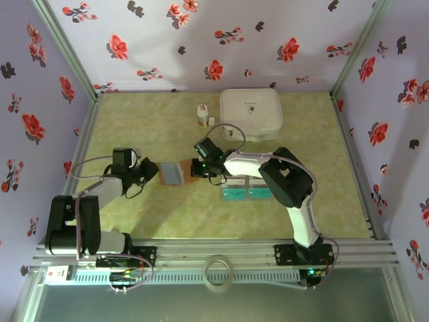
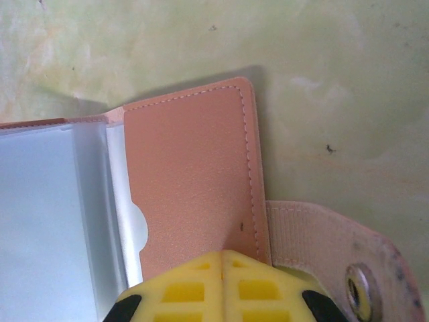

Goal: Put the credit cards into the card holder

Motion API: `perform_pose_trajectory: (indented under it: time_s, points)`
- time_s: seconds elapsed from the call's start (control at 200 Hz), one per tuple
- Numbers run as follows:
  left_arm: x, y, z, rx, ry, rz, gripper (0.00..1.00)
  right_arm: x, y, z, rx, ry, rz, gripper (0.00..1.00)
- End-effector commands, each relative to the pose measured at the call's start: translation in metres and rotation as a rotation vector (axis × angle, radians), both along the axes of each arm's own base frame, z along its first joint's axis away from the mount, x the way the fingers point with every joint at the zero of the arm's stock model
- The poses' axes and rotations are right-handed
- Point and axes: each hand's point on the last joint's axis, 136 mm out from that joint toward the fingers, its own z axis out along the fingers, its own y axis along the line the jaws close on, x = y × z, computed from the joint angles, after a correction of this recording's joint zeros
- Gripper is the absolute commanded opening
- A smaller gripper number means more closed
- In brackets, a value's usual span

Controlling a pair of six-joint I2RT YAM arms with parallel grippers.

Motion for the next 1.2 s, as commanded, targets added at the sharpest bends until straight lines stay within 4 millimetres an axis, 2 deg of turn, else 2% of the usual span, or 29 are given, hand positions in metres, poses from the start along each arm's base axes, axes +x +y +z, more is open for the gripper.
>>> perform_pose_trajectory:
  time_s: [0.0, 0.14, 0.37, 0.44, 0.6, 0.785, 0.93, 1.195]
  points:
    - [0.0, -0.003, 0.005, -0.025, -0.024, -0.021, 0.01, -0.011, 0.0, -0.018, -0.021, 0.054, 0.011, 0.0]
    - [0.003, -0.007, 0.013, -0.043, -0.042, -0.038, 0.0, -0.015, 0.007, -0.02, -0.015, 0.063, 0.028, 0.0]
    - [0.01, -0.024, 0.05, -0.122, -0.126, -0.056, 0.0, -0.019, 0.019, -0.021, -0.003, 0.07, 0.048, 0.0]
    - [0.012, -0.033, 0.055, -0.134, -0.132, -0.069, 0.0, -0.02, 0.023, -0.022, -0.001, 0.073, 0.055, 0.0]
    - [0.015, -0.043, 0.043, -0.15, -0.102, -0.077, 0.0, -0.022, 0.026, -0.024, 0.002, 0.08, 0.059, 0.0]
    - [0.012, -0.038, 0.029, -0.105, -0.07, -0.079, 0.0, -0.022, 0.022, -0.018, 0.001, 0.071, 0.056, 0.0]
    - [0.008, -0.026, 0.026, -0.048, -0.058, -0.053, 0.0, -0.016, 0.016, -0.001, 0.02, 0.048, 0.039, 0.0]
    - [0.006, -0.008, 0.022, -0.012, -0.044, -0.019, 0.0, -0.007, 0.003, 0.042, 0.04, -0.031, 0.009, 0.06]
